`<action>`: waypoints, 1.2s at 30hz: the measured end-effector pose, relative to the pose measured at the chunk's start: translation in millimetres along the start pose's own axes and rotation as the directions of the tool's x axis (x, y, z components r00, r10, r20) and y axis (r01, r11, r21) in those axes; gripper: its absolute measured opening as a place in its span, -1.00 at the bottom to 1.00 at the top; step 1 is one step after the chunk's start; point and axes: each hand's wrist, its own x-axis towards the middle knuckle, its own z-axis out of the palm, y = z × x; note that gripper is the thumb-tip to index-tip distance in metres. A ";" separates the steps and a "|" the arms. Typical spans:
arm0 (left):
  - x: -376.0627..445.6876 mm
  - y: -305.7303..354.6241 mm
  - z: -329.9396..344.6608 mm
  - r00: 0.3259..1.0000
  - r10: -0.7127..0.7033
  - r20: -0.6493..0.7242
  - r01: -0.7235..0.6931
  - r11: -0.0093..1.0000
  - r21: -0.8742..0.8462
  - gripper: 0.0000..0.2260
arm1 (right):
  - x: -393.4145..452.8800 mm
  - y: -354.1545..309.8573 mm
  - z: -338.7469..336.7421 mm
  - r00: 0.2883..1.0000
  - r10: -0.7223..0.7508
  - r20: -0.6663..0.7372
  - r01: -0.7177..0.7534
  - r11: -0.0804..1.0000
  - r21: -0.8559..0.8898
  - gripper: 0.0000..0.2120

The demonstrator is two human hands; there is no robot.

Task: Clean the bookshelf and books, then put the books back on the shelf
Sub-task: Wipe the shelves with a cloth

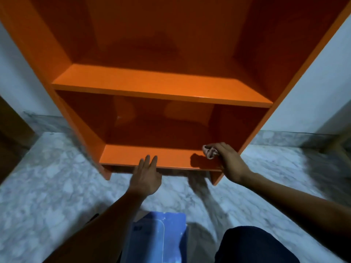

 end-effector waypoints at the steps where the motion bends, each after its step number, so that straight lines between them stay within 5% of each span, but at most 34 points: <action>1: 3.6 -5.9 5.6 1.000 -0.017 -0.011 0.017 0.999 0.039 -0.41 | 3.6 5.3 16.6 0.991 0.131 -0.028 -0.127 0.984 0.122 -0.48; 5: 10.1 -24.2 16.8 0.997 -0.031 -0.074 0.044 0.984 0.172 -0.41 | 29.4 18.1 68.2 0.870 0.481 -0.104 -0.417 0.833 0.364 -0.65; 9: 15.3 -37.9 26.7 0.988 0.077 -0.134 -0.045 0.974 0.222 -0.41 | 44.0 7.9 107.4 0.846 0.531 -0.052 -0.533 0.845 -0.048 -0.67; 11: 14.7 -43.7 29.4 0.984 0.103 -0.148 -0.062 0.964 0.257 -0.40 | 47.5 -4.0 120.2 0.923 0.375 -0.090 -0.386 0.906 -0.176 -0.55; 14: 12.5 -47.3 28.9 0.976 0.132 -0.172 -0.084 0.962 0.259 -0.35 | 47.5 -23.1 139.7 0.992 0.116 0.042 -0.108 0.980 -0.168 -0.48; 18: 10.2 -52.7 22.1 0.987 0.123 -0.107 -0.094 0.966 0.240 -0.25 | 33.2 -46.7 159.4 0.951 -0.241 0.192 0.264 0.959 -0.102 -0.54; 23: 14.1 -55.7 13.5 0.989 0.140 -0.042 -0.122 0.949 0.290 -0.19 | 25.6 -46.8 141.3 0.869 -0.470 0.151 0.449 0.880 0.155 -0.55; 25: 16.1 -55.3 13.7 0.991 0.131 -0.023 -0.120 0.951 0.284 -0.19 | 36.3 -32.2 127.2 0.916 -0.401 0.006 0.397 0.908 0.134 -0.63; 27: 15.8 -53.6 12.5 0.992 0.127 -0.011 -0.119 0.956 0.268 -0.19 | 59.1 -2.8 116.0 0.988 -0.113 -0.108 0.120 0.991 0.063 -0.61; 29: 15.3 -53.3 12.5 0.991 0.129 -0.017 -0.121 0.962 0.247 -0.20 | 83.1 28.6 107.0 0.980 0.143 -0.137 -0.151 0.987 -0.048 -0.64; 32: 15.2 -53.2 12.6 0.990 0.136 -0.033 -0.125 0.967 0.222 -0.20 | 107.7 51.7 112.9 0.983 0.184 -0.012 -0.181 0.953 -0.242 -0.62; 34: 16.7 -53.3 12.7 0.990 0.136 -0.035 -0.126 0.970 0.208 -0.20 | 115.5 39.2 119.9 0.951 0.283 -0.120 -0.307 0.902 -0.303 -0.76; 36: 16.5 -54.8 13.5 0.989 0.144 -0.039 -0.134 0.971 0.199 -0.21 | 117.2 19.5 131.8 0.937 0.316 -0.149 -0.347 0.889 -0.298 -0.67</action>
